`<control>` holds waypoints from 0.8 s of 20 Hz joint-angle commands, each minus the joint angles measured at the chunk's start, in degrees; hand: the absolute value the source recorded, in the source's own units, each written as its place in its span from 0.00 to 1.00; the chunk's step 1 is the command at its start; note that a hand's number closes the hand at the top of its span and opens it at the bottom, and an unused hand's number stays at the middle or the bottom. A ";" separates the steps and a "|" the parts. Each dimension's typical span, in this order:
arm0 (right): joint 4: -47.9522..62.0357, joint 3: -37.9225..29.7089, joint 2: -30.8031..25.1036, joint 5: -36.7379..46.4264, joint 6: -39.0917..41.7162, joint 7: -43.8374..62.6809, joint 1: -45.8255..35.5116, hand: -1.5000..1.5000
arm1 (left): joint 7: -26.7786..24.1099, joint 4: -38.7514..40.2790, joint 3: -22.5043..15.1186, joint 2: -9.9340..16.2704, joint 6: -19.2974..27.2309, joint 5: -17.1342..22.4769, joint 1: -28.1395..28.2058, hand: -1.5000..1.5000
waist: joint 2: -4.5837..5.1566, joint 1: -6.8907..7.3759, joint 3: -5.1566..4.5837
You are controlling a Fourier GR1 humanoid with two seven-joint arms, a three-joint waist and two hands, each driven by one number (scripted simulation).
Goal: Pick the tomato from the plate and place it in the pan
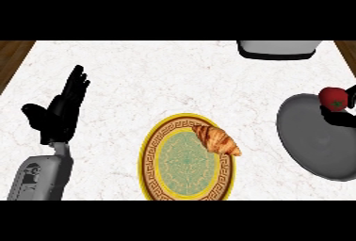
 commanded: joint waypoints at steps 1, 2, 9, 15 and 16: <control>18.18 -3.39 -3.08 -1.85 -2.39 -9.14 -7.56 1.00 | 0.00 -2.77 1.58 1.97 -2.51 2.15 2.52 0.50 | 0.00 0.82 0.02; 14.62 -5.91 -0.02 -10.09 1.41 -12.06 -4.41 1.00 | 3.52 -2.69 -0.19 0.20 0.33 0.23 -1.44 0.50 | -0.02 0.17 0.14; 32.35 -6.46 0.42 -12.67 12.76 -15.11 -11.37 0.00 | 1.00 1.02 0.35 0.19 -0.74 0.67 -2.21 0.50 | 0.27 0.45 0.07; 39.19 -10.46 -1.59 -15.72 9.53 -29.29 -12.41 0.00 | 2.59 -0.66 2.44 2.29 -1.03 1.19 -1.29 0.50 | -0.16 -0.39 0.00; 39.81 -11.89 -2.55 -16.86 9.03 -30.33 -13.38 0.00 | -0.92 -1.83 -0.01 0.09 -1.66 0.51 3.05 0.50 | -0.14 -0.14 0.01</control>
